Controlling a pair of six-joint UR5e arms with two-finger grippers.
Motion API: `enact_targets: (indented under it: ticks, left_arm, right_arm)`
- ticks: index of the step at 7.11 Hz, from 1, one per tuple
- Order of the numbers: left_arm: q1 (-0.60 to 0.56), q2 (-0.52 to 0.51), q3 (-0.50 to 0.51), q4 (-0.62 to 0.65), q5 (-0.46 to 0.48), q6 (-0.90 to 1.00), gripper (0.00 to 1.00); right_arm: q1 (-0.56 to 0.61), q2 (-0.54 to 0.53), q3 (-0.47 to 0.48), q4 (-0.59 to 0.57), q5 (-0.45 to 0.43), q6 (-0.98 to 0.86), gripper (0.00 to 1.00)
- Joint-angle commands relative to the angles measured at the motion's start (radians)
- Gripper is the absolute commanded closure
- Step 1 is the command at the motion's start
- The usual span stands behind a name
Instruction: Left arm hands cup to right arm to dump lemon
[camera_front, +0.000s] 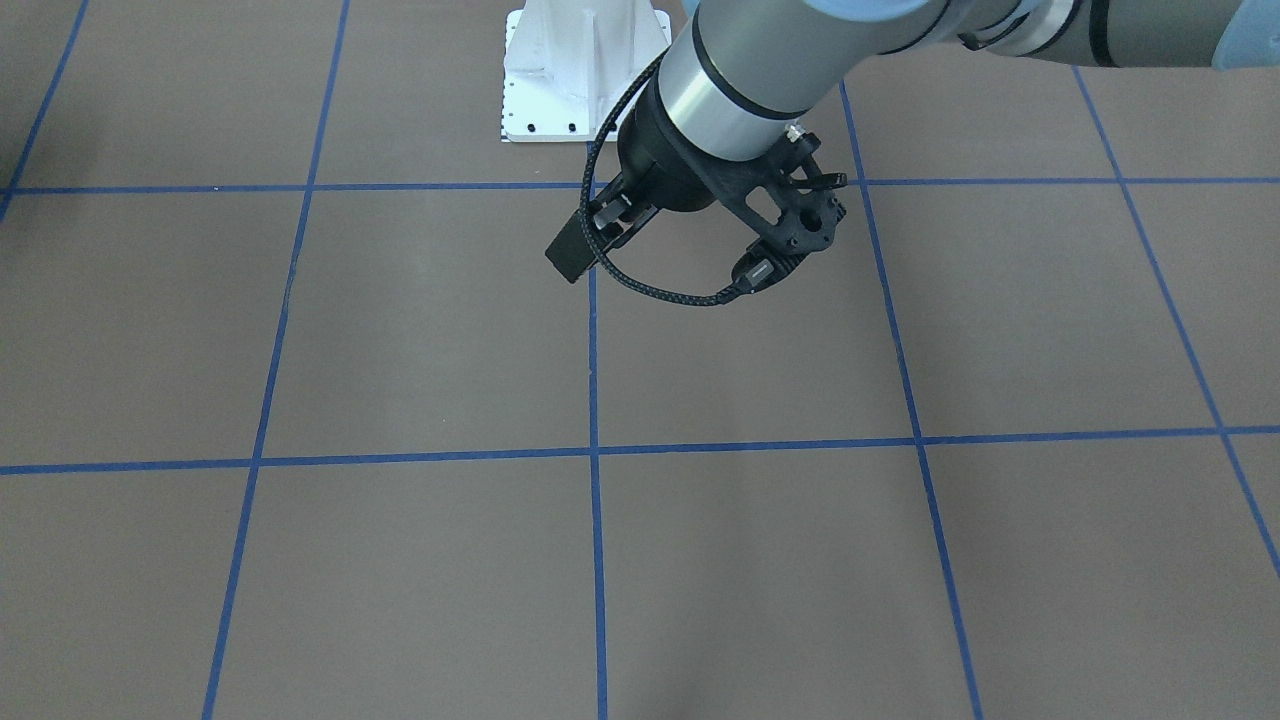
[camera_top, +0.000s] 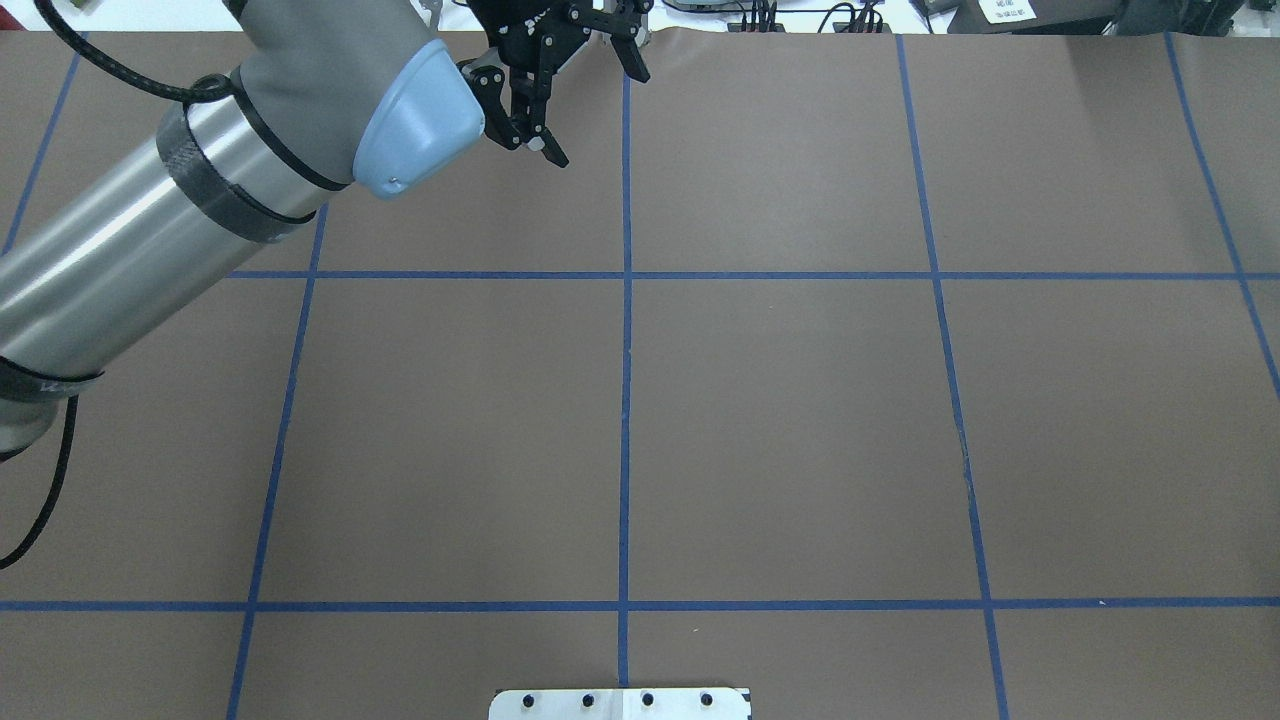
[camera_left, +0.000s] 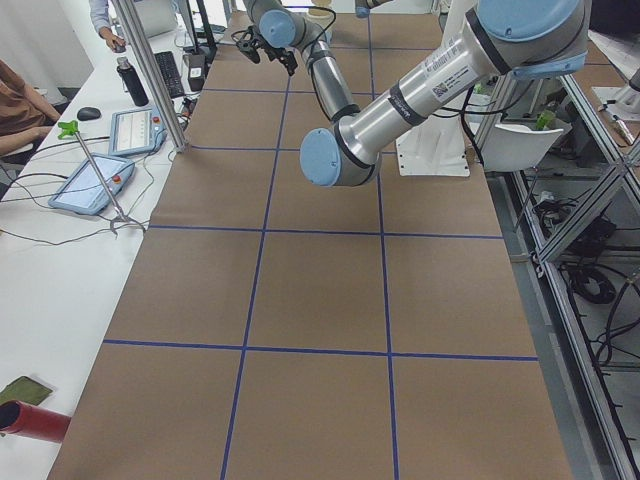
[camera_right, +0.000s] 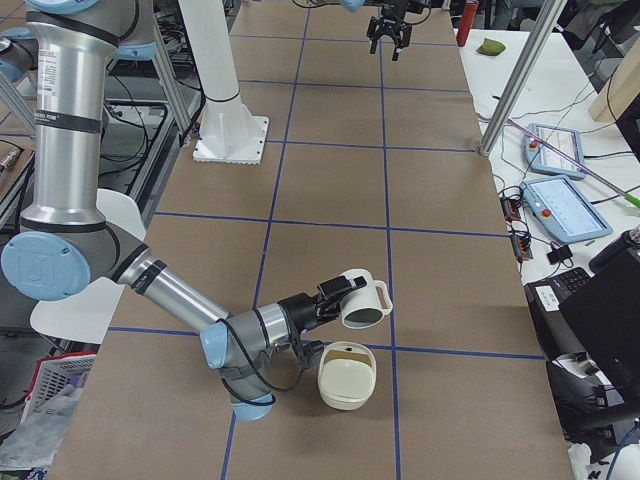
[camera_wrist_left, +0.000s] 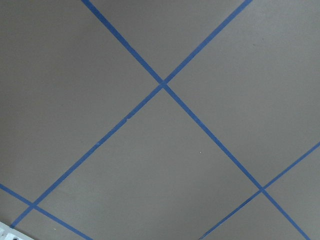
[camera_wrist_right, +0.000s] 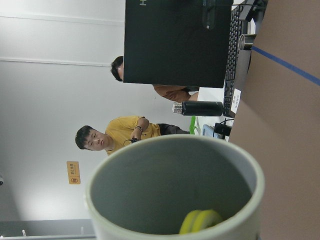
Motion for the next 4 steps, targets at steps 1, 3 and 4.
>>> enact_targets:
  ticks: [1,3,4]
  left_arm:
    - [0.0,0.001,0.0,0.0,0.0,0.0,0.0]
    - [0.0,0.001,0.0,0.0,0.0,0.001,0.0]
    - [0.0,0.0,0.0,0.0,0.0,0.001,0.0]
  right_arm:
    - [0.0,0.006,-0.007,0.021,-0.014,0.075,1.0]
    - [0.0,0.02,-0.009,0.023,-0.016,0.138,1.0]
    - [0.0,0.02,-0.009,0.035,-0.019,0.168,1.0]
